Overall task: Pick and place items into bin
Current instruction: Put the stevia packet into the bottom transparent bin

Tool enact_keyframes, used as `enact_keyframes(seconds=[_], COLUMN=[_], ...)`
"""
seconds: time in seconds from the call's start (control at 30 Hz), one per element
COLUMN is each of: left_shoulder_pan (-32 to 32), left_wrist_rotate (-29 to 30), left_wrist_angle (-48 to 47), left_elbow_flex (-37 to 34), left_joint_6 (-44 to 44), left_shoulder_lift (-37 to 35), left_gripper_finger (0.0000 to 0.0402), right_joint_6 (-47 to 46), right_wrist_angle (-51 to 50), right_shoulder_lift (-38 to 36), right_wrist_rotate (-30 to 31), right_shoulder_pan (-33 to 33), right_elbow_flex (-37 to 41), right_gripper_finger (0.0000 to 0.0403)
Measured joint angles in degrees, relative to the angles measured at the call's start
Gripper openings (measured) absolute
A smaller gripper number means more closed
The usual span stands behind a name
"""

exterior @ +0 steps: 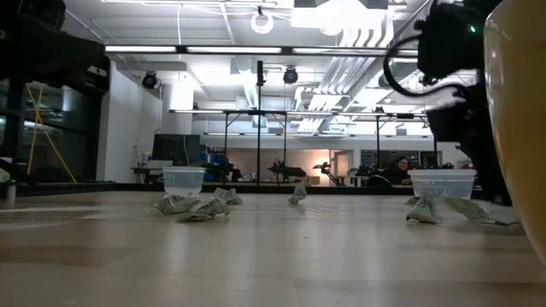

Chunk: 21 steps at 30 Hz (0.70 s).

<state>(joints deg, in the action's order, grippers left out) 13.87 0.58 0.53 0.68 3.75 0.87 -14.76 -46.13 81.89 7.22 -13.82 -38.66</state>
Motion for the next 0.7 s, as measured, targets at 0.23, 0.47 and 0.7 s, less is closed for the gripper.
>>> enact_keyframes(seconds=[0.23, 0.47, 0.7], left_shoulder_pan=[0.0, 0.0, 0.0], left_wrist_rotate=[0.0, 0.0, 0.0], left_wrist_angle=[0.0, 0.0, 0.0], left_elbow_flex=[0.0, 0.0, 0.0], left_joint_6=[0.0, 0.0, 0.0], left_shoulder_lift=[0.0, 0.0, 0.0], left_gripper_finger=[0.0062, 0.0062, 0.0062], right_joint_6=[3.6, 12.1, 21.1], right_wrist_angle=[-2.1, -7.1, -12.4], right_shoulder_lift=[-0.1, -0.1, -0.2], right_wrist_rotate=[1.0, 7.7, 12.2], right_shoulder_pan=[2.8, 8.3, 15.7], right_elbow_flex=[-3.2, -7.9, -14.8], right_gripper_finger=[0.0025, 0.0014, 0.0007])
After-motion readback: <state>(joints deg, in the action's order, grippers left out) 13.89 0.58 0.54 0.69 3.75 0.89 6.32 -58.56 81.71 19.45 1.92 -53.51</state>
